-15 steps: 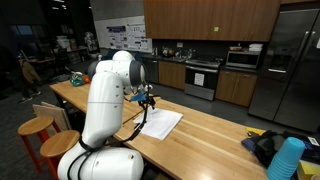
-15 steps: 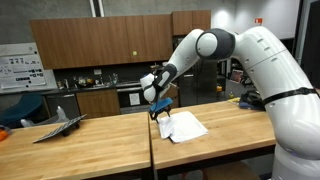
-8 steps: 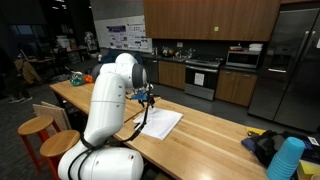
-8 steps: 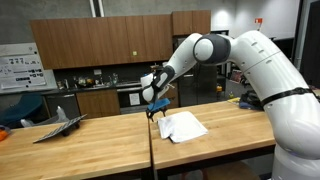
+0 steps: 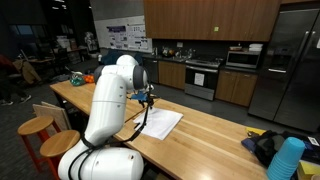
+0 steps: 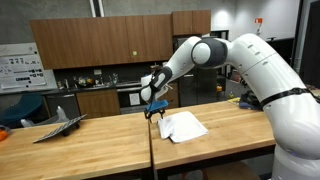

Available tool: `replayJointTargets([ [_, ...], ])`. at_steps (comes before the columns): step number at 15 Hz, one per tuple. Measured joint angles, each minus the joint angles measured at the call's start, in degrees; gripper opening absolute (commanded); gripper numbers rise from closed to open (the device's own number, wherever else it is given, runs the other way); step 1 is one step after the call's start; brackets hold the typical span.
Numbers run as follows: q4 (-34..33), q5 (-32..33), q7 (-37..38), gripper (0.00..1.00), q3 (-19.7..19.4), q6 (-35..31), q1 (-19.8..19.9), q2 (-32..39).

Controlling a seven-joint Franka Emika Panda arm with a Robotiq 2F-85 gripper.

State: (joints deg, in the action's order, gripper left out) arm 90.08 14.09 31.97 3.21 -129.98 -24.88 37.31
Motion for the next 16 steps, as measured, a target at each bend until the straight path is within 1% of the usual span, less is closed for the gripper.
replayJointTargets([
  [1,0.00,0.00,0.08,0.52,-0.04,0.01,0.00,0.00],
  [6,0.00,-0.03,0.20,0.12,-0.33,0.02,0.00,-0.06],
  [8,-0.01,-0.03,0.22,0.01,-0.44,0.02,0.00,-0.09],
  [12,-0.28,-0.30,-0.75,0.00,-0.16,0.15,0.02,-0.10],
  [16,-1.88,-0.86,-3.69,0.00,0.63,3.33,-0.09,-0.01],
])
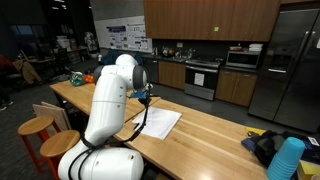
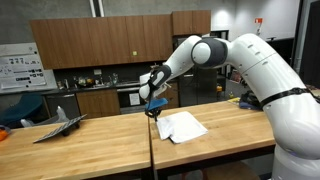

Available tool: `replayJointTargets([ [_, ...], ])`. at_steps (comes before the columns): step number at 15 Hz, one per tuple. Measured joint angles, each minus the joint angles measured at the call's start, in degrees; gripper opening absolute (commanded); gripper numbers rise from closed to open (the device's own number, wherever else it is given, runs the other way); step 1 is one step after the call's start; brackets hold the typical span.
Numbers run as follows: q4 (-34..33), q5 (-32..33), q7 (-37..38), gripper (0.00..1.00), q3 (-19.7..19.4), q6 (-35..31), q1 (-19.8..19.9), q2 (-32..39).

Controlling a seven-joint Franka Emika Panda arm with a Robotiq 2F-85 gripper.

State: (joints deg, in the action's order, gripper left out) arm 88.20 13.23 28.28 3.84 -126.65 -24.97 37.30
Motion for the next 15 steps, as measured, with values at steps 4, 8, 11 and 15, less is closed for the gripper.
replayJointTargets([
  [4,-1.62,0.14,-0.55,0.00,0.11,2.93,-0.38,-0.22],
  [8,-1.62,1.32,-0.28,0.00,-0.41,6.51,-0.66,-2.48],
  [11,0.64,3.54,1.75,0.00,-0.96,9.29,-0.73,-6.53],
  [15,6.69,7.17,5.64,0.00,-1.00,13.88,-0.78,-14.44],
])
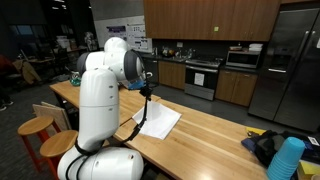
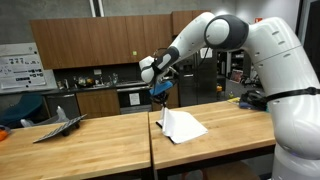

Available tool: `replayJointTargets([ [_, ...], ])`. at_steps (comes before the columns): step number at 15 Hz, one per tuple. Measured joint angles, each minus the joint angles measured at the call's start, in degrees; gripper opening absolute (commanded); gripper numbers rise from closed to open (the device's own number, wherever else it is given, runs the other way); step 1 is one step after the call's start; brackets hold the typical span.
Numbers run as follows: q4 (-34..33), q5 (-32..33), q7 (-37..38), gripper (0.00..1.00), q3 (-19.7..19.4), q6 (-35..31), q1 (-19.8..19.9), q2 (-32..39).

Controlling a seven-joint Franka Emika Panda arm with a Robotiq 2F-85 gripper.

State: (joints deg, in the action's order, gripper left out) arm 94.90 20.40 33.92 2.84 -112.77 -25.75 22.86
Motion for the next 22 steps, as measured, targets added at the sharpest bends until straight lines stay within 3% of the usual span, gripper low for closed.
replayJointTargets([
  [5,8.30,2.82,2.69,0.00,1.41,7.49,0.93,-10.63],
  [10,15.96,3.12,2.39,0.00,2.02,7.91,6.50,-16.85],
  [15,24.00,3.14,1.30,0.00,1.83,4.20,12.60,-20.84],
  [22,33.37,5.09,-2.85,0.00,-0.58,-7.80,21.03,-26.16],
])
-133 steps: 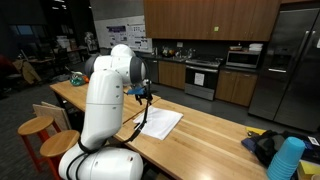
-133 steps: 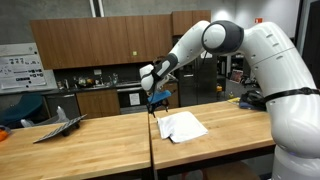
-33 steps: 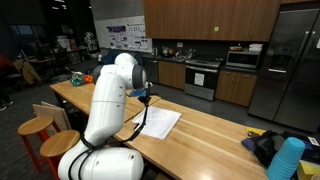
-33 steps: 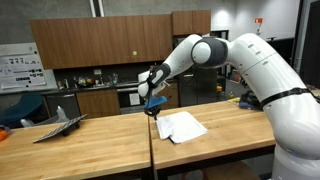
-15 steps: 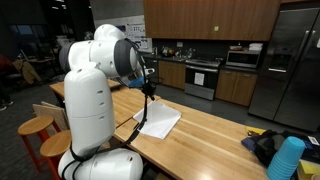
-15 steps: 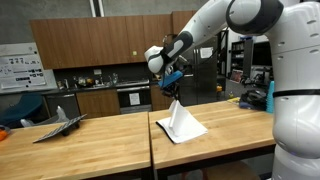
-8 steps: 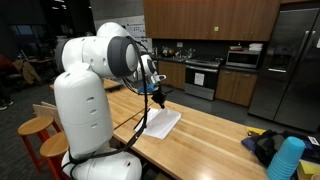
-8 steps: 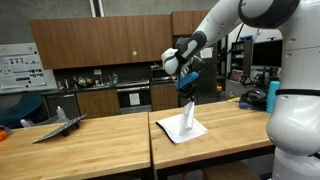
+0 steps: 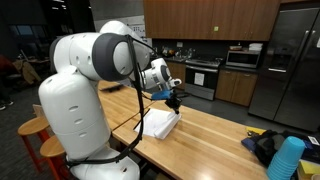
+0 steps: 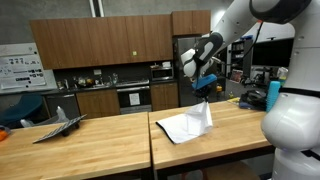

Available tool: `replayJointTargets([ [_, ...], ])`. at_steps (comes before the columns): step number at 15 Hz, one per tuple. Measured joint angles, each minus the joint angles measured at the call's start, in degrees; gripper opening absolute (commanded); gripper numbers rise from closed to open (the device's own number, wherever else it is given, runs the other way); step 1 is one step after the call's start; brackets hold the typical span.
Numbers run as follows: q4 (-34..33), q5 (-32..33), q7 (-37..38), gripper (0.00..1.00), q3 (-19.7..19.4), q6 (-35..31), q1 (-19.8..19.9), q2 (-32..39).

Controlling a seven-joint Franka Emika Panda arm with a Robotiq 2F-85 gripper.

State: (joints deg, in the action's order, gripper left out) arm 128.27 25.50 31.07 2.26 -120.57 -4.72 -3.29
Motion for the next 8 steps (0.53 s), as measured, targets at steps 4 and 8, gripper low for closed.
replayJointTargets([
  [4,4.12,6.71,-9.24,0.00,-3.68,-9.48,5.61,-1.78],
  [8,8.90,13.37,-24.20,0.00,-10.45,-20.94,12.87,-3.20],
])
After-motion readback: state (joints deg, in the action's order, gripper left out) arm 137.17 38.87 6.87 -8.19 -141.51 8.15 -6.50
